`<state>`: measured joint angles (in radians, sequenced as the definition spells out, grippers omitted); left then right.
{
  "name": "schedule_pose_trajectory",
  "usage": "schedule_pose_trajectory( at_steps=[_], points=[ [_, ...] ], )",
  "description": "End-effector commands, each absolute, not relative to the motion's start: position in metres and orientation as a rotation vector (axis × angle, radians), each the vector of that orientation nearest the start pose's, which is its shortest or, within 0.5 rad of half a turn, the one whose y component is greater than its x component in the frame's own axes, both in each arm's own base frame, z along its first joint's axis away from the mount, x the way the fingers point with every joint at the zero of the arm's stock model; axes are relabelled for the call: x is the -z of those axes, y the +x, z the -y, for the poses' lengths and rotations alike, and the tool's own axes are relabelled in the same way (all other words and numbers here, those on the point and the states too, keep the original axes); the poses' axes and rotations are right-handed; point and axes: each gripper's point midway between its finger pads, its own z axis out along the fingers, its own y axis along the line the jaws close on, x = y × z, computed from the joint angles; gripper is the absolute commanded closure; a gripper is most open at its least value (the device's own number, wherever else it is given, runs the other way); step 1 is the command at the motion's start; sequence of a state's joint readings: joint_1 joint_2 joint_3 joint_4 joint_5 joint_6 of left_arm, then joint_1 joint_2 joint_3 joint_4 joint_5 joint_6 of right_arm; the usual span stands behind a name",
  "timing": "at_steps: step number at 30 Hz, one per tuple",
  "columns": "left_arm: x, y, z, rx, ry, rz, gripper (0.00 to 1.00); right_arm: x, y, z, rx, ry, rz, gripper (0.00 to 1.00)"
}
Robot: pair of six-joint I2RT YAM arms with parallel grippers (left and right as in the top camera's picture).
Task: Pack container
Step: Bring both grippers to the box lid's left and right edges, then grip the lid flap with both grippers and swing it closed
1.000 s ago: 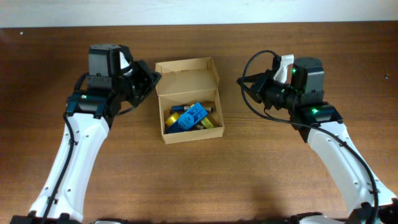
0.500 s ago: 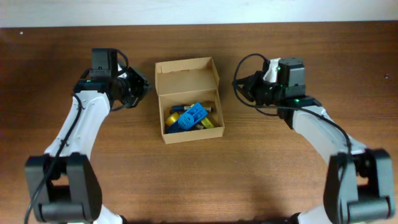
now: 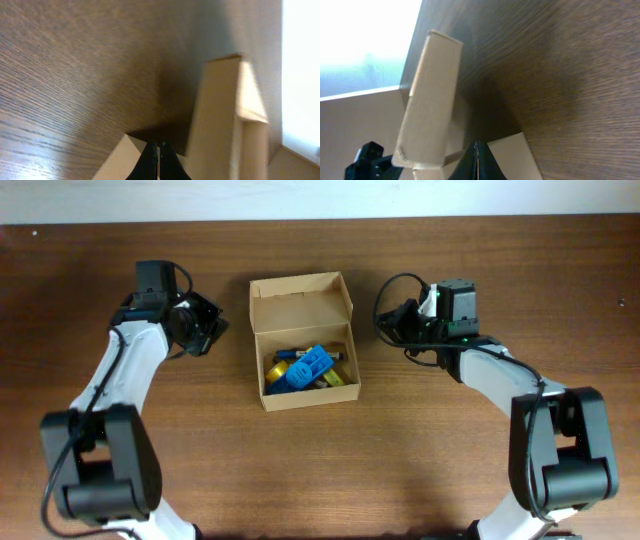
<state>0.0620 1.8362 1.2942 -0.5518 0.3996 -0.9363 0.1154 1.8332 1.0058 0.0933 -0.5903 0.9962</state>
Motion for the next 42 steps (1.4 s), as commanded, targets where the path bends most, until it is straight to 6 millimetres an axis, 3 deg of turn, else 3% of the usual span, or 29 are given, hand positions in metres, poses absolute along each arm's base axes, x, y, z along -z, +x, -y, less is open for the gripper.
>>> schedule_pose_trajectory(
  at_steps=[1, 8, 15, 22, 36, 42],
  points=[
    [-0.06, 0.444, 0.039, 0.786, -1.284, -2.521, 0.98, -0.072, 0.455, -0.14, -1.163, 0.806, -2.351, 0.96],
    [-0.034, 0.452, 0.057, 0.921, -1.324, -2.541, 0.98, -0.044, 0.461, -0.158, -1.192, 0.866, -2.38, 0.96],
    [-0.031, 0.462, 0.08, 1.003, -1.265, -2.538, 0.98, -0.04, 0.478, -0.189, -1.227, 0.793, -2.406, 0.96],
    [-0.04, 0.478, 0.097, 1.051, -1.181, -2.489, 0.98, -0.041, 0.483, -0.195, -1.233, 0.771, -2.402, 0.97],
    [-0.055, 0.491, 0.106, 1.132, -1.055, -2.444, 0.98, -0.063, 0.486, -0.217, -1.291, 0.489, -2.345, 0.97],
    [-0.059, 0.49, 0.111, 1.151, -0.911, -2.464, 0.98, -0.093, 0.492, -0.229, -1.376, 0.281, -2.226, 0.96]
  ],
)
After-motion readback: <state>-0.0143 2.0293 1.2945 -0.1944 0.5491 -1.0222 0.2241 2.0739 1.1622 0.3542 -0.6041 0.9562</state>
